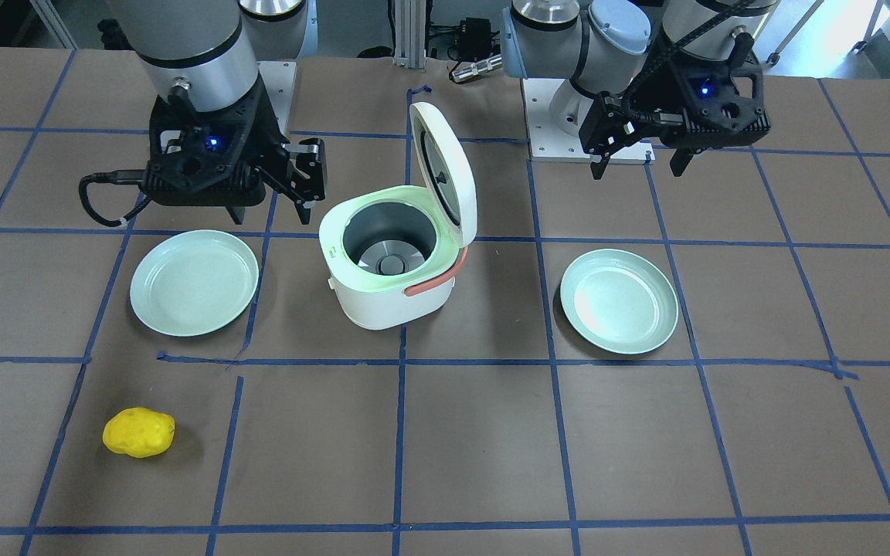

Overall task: Press rice cooker button
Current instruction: 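Lift the right gripper away from the cooker as the lid pops open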

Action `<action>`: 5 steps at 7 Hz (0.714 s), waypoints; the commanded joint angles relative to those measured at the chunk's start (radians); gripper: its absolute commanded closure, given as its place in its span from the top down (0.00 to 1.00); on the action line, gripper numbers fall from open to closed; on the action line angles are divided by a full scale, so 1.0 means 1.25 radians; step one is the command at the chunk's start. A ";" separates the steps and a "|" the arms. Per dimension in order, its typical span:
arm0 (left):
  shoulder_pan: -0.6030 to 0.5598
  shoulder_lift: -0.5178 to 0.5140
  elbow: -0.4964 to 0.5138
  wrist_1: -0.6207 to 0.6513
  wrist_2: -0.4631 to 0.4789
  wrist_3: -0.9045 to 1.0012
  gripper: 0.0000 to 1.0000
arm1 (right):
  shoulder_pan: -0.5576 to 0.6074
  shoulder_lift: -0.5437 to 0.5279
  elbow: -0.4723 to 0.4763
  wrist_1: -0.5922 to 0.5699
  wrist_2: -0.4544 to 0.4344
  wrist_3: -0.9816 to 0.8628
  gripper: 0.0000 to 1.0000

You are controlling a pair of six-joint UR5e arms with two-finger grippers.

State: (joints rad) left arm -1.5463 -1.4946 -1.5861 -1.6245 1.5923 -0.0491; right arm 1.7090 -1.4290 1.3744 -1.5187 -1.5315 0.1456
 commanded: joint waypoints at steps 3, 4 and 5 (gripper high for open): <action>0.000 0.000 0.000 0.000 0.000 0.000 1.00 | -0.080 -0.008 0.037 -0.004 -0.058 -0.054 1.00; 0.000 0.000 0.000 0.000 0.000 0.000 1.00 | -0.080 -0.020 0.039 0.007 -0.062 -0.053 1.00; 0.000 0.000 0.000 0.000 0.000 0.000 1.00 | -0.081 -0.021 0.041 0.007 -0.062 -0.051 1.00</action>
State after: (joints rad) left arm -1.5463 -1.4941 -1.5861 -1.6245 1.5923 -0.0491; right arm 1.6099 -1.4494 1.4200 -1.5127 -1.6060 0.0817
